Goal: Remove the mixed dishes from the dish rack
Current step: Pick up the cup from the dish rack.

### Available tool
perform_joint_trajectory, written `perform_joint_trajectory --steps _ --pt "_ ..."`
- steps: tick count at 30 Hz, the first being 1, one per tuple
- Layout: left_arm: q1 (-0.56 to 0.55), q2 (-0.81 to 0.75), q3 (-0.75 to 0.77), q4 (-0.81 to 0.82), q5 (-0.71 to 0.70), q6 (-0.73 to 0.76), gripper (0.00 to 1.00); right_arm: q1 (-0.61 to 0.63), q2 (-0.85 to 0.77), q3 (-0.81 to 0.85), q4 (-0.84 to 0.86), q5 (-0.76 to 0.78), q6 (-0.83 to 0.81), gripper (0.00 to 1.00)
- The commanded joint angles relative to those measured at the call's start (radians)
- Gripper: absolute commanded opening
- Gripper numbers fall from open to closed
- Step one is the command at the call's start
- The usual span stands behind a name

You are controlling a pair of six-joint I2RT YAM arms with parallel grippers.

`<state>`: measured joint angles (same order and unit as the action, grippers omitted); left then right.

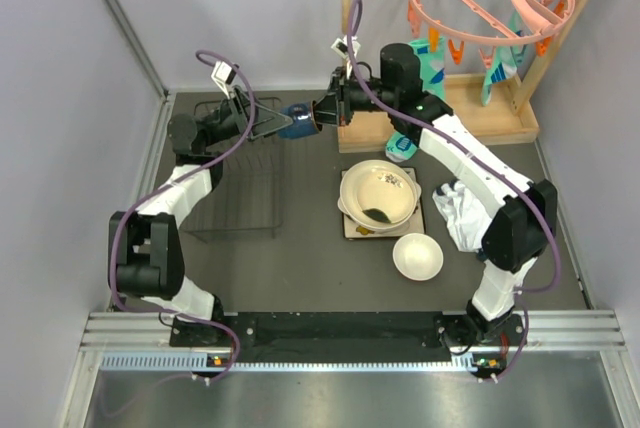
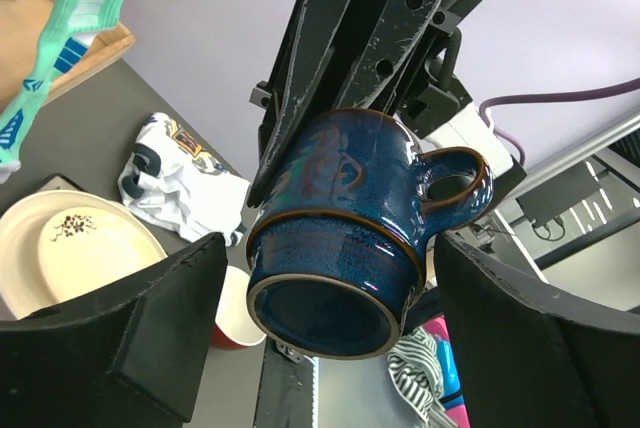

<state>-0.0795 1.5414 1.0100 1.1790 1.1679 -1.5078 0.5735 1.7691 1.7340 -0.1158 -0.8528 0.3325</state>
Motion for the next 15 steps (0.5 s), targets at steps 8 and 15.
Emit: perform_joint_trajectory --steps 8,15 --pt "0.032 -0.03 -0.005 -0.03 -0.028 0.041 0.93 0.006 -0.089 -0.008 0.041 -0.057 -0.012 0.0" --pt "0.063 -0.047 -0.013 -0.036 -0.02 0.052 0.97 -0.024 -0.105 -0.025 0.036 -0.057 -0.016 0.0"
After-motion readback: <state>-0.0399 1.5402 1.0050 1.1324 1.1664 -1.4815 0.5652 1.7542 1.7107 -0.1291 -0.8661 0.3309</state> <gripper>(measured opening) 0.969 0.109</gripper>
